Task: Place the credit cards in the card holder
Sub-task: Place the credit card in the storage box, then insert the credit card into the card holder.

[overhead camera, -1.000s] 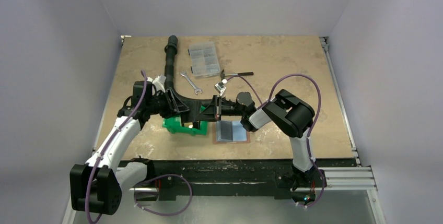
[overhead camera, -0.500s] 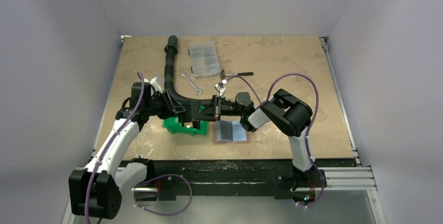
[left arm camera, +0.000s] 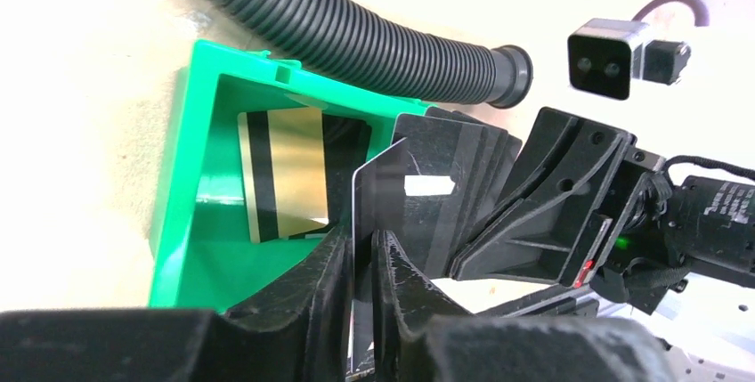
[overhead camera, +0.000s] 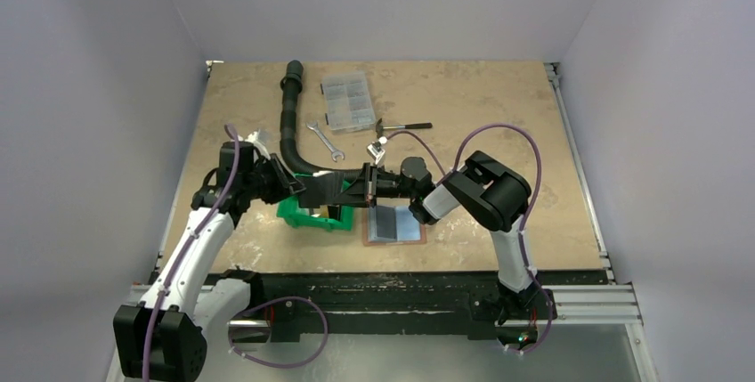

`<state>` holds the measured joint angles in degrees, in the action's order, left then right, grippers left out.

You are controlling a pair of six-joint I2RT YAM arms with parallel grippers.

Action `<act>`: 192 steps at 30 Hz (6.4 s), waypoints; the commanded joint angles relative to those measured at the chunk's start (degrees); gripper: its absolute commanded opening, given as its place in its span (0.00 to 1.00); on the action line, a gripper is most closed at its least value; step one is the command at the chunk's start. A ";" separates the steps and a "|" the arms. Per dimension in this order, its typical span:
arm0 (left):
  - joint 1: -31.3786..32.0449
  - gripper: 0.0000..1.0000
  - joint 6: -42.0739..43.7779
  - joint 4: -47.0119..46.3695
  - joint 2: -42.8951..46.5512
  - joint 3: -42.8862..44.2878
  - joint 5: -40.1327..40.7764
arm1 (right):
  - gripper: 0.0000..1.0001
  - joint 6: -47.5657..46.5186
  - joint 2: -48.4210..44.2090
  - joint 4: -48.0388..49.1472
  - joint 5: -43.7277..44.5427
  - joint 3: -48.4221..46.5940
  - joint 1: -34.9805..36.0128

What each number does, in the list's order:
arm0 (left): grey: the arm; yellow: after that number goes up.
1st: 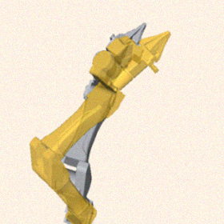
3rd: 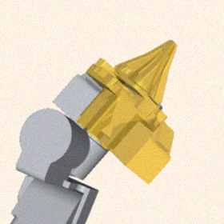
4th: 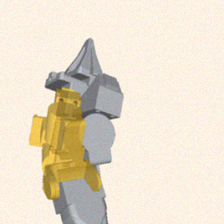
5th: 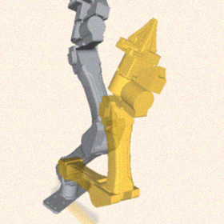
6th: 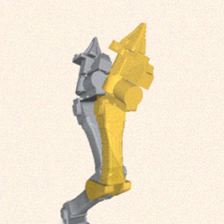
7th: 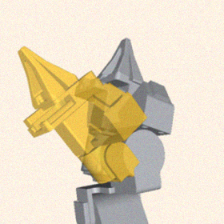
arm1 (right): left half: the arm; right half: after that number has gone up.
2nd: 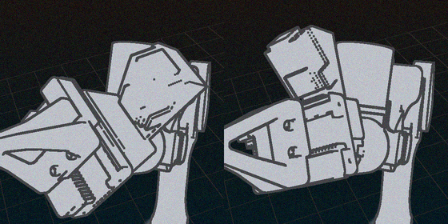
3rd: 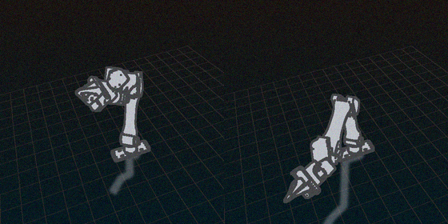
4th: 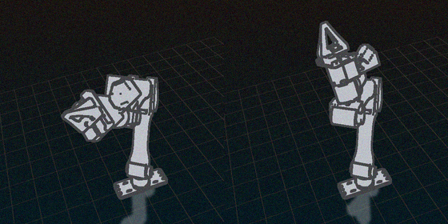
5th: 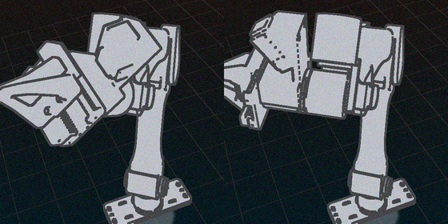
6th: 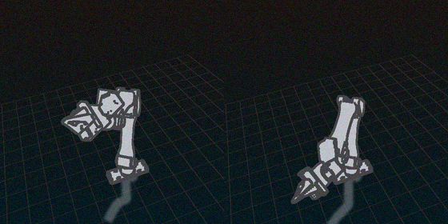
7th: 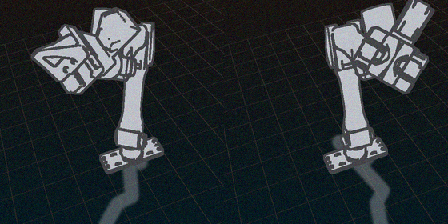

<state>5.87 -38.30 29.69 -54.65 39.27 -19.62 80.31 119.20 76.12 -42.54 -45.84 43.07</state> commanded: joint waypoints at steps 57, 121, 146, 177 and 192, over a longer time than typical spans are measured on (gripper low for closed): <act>0.92 0.00 -33.43 -70.34 14.73 -17.28 -27.05 | 0.68 -21.04 -48.17 -19.75 -4.60 12.92 -5.20; 38.15 0.21 -7.51 -33.82 -24.32 0.28 2.05 | 0.00 -57.66 -46.55 -97.53 -0.13 9.59 -23.13; 39.93 0.00 -4.29 -26.22 -30.96 1.62 16.43 | 0.00 -53.25 -44.45 -85.29 -4.35 14.75 -22.31; 39.94 0.00 -4.94 -26.44 -29.22 -2.05 16.36 | 0.00 -47.28 -34.18 -72.20 -5.52 15.97 -21.74; 39.98 0.00 -4.79 -26.62 -28.92 -2.79 16.20 | 0.00 -48.38 -32.32 -71.43 -4.74 15.38 -21.78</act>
<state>45.78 -43.90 0.38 -83.72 37.89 -4.25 32.56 85.80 1.98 -47.72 -28.82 21.02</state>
